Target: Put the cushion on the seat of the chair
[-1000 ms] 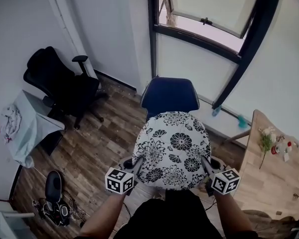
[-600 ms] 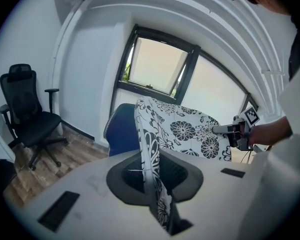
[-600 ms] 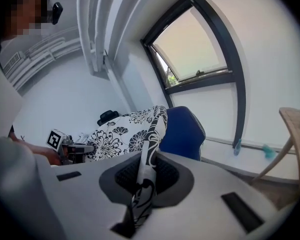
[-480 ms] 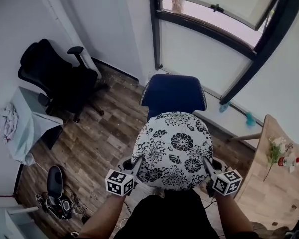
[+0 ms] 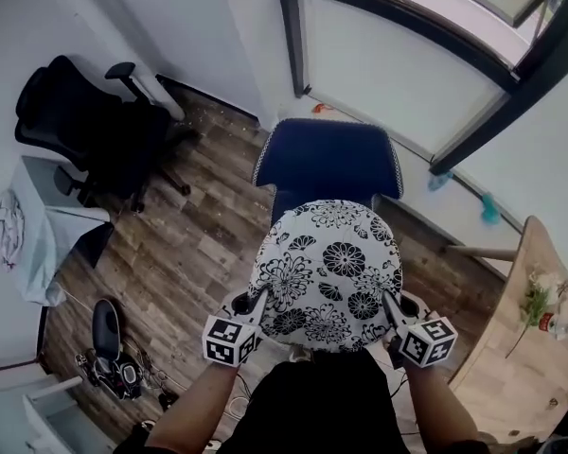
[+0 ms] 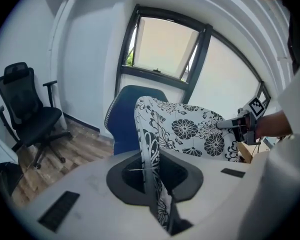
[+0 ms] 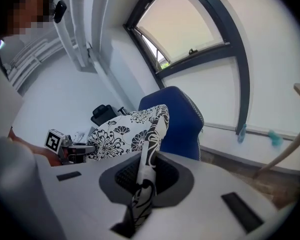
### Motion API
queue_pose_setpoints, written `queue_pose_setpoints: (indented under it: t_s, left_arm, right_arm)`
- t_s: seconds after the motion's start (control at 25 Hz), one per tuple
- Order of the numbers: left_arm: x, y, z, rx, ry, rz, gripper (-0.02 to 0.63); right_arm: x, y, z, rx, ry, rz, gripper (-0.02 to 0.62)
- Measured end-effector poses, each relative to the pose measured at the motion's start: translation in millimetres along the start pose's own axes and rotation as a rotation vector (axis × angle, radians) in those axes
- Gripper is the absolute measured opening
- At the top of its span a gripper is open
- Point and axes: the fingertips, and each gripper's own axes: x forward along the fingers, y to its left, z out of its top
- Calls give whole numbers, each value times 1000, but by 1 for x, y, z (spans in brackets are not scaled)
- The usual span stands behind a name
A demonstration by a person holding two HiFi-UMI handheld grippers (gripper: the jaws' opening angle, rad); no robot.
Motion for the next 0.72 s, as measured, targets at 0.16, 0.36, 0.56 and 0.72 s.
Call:
queue_pose_setpoints:
  t_s: [0.16, 0.36, 0.56, 0.72]
  left_arm:
    - [30, 11, -6, 1, 24, 17, 20]
    - [61, 25, -13, 23, 43, 27, 20]
    - [87, 38, -20, 33, 59, 23, 20]
    - [103, 41, -30, 31, 67, 14, 20]
  right_arm:
    - [23, -22, -4, 18, 9, 10, 37]
    - [48, -50, -9, 44, 11, 18, 37]
    - [73, -63, -16, 76, 19, 22, 37]
    - [88, -70, -24, 92, 23, 34, 37]
